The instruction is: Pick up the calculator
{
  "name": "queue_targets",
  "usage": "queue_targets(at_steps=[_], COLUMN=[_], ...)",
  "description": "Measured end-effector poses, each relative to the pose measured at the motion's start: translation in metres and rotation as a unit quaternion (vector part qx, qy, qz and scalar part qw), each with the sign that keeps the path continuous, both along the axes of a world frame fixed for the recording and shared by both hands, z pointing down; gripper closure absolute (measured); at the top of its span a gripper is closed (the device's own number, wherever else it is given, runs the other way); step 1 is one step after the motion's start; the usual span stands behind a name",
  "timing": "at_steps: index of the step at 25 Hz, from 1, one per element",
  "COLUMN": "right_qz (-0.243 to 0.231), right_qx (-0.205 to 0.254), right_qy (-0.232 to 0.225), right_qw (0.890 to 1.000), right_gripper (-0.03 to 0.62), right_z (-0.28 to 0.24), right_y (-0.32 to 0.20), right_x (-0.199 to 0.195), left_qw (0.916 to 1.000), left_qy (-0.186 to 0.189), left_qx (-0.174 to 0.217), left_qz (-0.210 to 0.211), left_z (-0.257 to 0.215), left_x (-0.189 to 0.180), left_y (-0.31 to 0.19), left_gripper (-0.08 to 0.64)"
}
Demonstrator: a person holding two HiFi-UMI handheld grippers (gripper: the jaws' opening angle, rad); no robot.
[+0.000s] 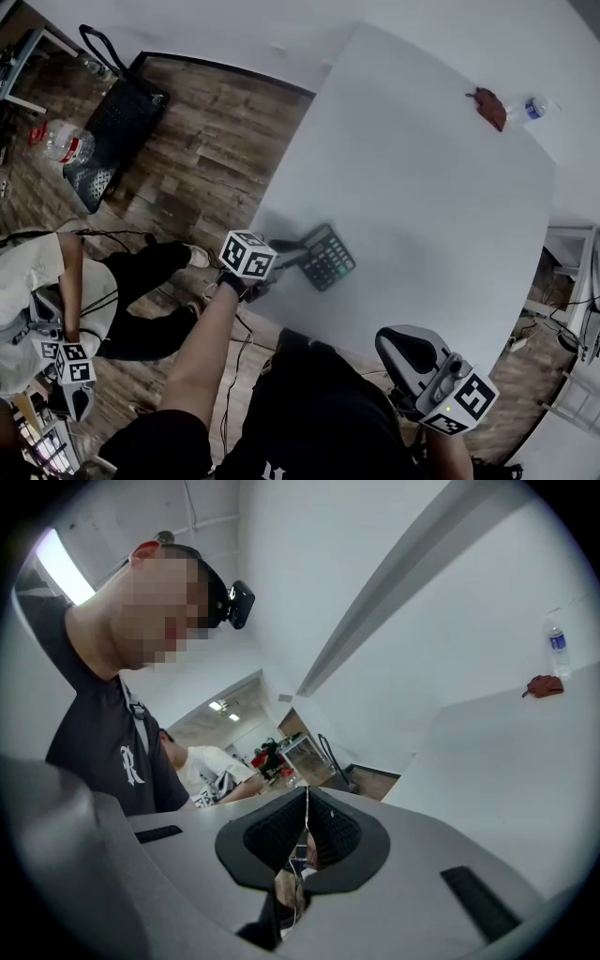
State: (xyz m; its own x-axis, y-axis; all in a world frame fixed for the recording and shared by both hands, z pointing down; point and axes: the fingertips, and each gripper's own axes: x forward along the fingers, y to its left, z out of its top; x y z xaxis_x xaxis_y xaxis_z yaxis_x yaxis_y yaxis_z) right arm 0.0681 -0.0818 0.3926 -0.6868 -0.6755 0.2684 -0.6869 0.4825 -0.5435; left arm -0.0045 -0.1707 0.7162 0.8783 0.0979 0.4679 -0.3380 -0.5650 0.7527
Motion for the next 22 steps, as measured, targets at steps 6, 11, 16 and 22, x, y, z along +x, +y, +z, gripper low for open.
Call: queue_targets(at_steps=[6,11,16,22], right_qz=[0.008,0.017,-0.002,-0.012], right_qx=[0.006,0.012,0.05,0.092], right_qy=[-0.002,0.007,0.018,0.014], right_qw=[1.0,1.0,0.999,0.996], right_gripper=[0.577,0.577,0.578,0.578], right_z=[0.0,-0.014,-0.031,-0.056], right_y=[-0.007,-0.007,-0.013,-0.015], right_x=[0.009,0.028,0.049,0.07], left_qw=[0.9996,0.9982,0.9962,0.9908], left_qy=[0.026,0.056,0.061,0.078], left_qx=[0.008,0.004,0.04,0.083], left_qz=[-0.004,-0.022,-0.048,-0.073], left_z=[-0.026,-0.077,-0.14,-0.219], left_x=[0.01,0.028,0.036,0.048], left_y=[0.002,0.026,0.042,0.068], left_gripper=[0.509,0.511,0.511,0.509])
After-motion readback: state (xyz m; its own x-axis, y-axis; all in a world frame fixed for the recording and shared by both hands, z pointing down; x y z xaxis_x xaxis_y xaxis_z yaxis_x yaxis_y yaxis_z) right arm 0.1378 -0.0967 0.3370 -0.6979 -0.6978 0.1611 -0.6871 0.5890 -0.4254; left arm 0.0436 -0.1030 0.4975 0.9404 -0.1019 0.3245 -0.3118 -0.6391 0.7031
